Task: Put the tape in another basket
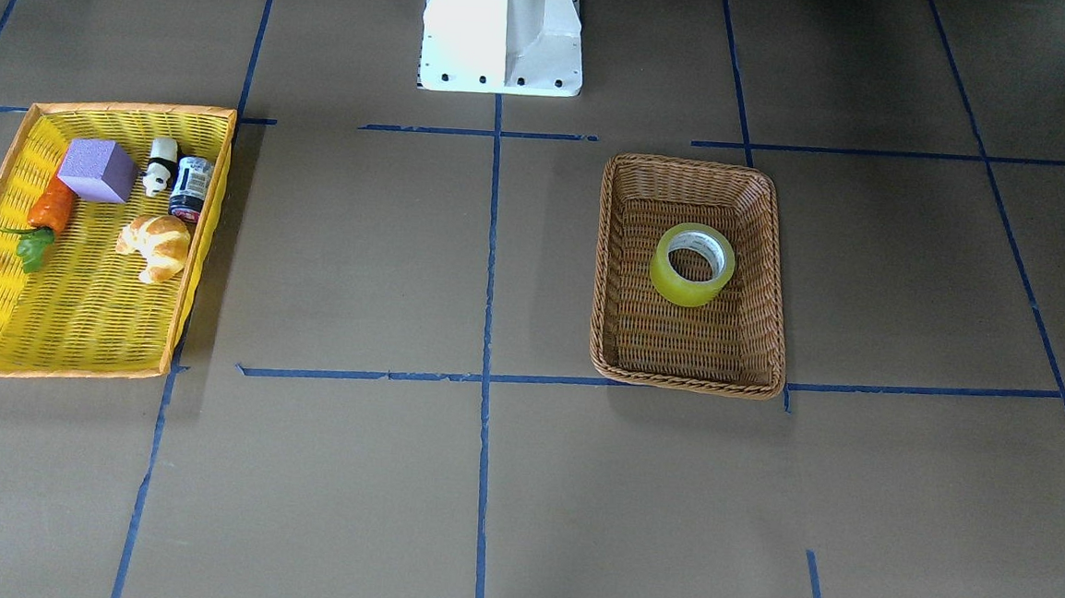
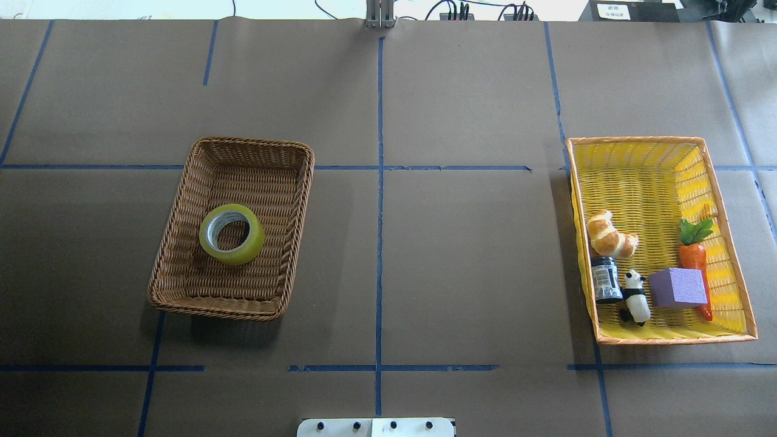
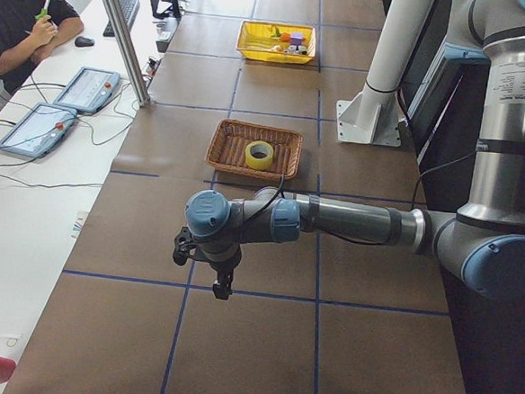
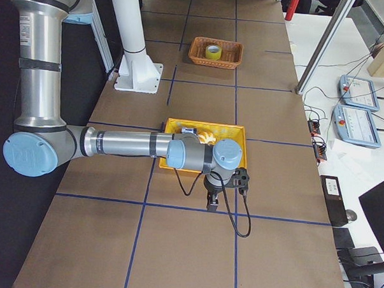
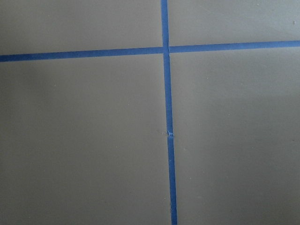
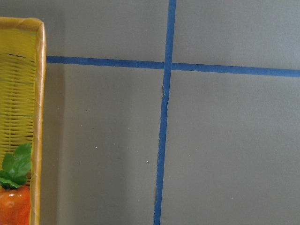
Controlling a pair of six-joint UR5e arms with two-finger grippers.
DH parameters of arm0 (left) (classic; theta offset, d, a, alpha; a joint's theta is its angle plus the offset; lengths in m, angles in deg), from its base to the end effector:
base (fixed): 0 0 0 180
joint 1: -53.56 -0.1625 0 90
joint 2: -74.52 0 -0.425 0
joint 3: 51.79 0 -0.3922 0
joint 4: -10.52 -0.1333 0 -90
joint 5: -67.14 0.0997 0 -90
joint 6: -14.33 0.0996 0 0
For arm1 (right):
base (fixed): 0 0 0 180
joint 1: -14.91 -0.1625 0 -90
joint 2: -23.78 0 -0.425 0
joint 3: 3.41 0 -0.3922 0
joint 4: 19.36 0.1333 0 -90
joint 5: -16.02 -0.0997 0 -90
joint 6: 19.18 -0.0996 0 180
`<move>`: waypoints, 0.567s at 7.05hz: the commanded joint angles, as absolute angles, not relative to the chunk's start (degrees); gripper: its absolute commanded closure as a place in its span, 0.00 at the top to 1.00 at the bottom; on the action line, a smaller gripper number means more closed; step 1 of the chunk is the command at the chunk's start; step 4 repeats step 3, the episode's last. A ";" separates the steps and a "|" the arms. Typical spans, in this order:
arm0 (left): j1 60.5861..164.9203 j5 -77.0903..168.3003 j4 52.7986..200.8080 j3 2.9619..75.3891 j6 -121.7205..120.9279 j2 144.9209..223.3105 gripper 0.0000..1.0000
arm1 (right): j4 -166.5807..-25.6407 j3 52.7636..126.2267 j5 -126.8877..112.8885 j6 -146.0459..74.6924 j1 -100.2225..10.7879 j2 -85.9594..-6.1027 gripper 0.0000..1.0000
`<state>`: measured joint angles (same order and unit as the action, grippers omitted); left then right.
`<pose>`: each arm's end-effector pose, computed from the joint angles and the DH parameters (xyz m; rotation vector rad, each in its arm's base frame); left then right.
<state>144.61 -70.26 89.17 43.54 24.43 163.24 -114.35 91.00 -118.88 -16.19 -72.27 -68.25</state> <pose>-0.0686 -0.4709 0.6392 -0.0392 0.8341 0.0960 0.0396 -0.4757 0.6460 -0.0420 -0.7838 -0.0783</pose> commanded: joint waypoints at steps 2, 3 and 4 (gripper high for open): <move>144.61 -70.15 89.10 43.74 24.44 163.38 1.00 | -114.37 90.81 -118.89 -16.10 -72.27 -68.51 1.00; 144.61 -70.15 89.10 43.92 24.44 163.47 1.00 | -114.37 90.81 -118.89 -16.10 -72.27 -68.51 1.00; 144.61 -70.15 89.10 43.92 24.44 163.47 1.00 | -114.37 90.81 -118.89 -16.10 -72.27 -68.51 1.00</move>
